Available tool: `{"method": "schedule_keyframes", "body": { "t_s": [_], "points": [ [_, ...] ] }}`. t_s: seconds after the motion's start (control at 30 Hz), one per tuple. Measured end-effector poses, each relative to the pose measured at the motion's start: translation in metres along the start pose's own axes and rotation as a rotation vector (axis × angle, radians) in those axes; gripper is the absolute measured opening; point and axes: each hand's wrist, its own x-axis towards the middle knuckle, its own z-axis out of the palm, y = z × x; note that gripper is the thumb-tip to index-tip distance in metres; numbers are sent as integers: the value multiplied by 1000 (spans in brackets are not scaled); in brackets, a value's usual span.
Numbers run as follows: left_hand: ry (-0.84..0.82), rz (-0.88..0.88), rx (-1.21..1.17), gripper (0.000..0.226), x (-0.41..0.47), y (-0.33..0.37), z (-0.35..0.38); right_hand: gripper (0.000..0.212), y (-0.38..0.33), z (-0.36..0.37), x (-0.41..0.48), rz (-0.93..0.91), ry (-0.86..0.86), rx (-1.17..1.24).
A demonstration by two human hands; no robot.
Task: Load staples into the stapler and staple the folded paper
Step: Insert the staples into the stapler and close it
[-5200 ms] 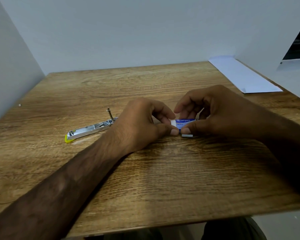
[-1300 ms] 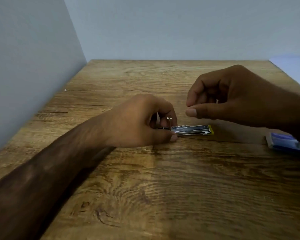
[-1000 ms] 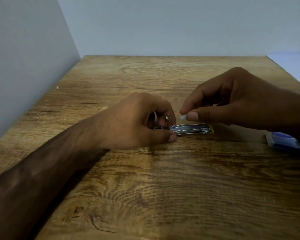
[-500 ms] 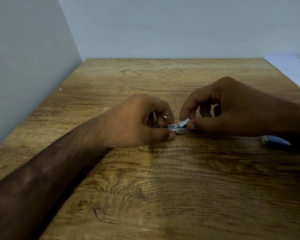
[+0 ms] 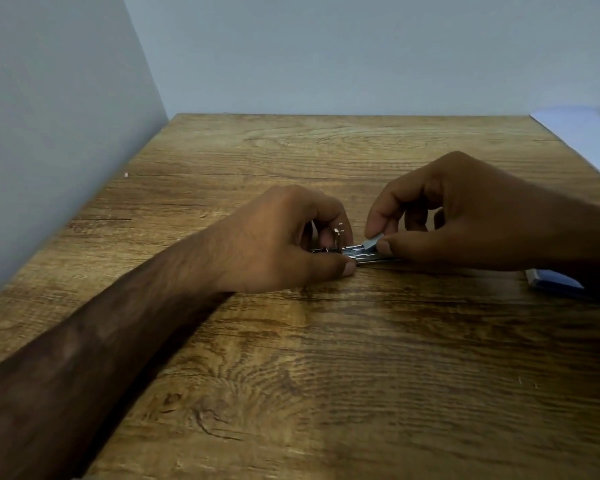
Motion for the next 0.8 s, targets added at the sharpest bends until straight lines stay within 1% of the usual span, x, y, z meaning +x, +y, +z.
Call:
{"method": "schedule_keyframes", "body": {
  "t_s": [0.3,0.4,0.63,0.8],
  "points": [
    [-10,-16,12,14,0,0,0,13,-1,-3,-2,-6,2,16],
    [-8,-14,14,14,0,1,-1,13,-2,-1,-1,8,-36,-3],
    [-14,-17,8,14,0,2,-1,17,-4,1,-1,-2,-31,-36],
    [-2,-27,5,14,0,2,0,17,-4,4,3,-11,-33,3]
  ]
}}
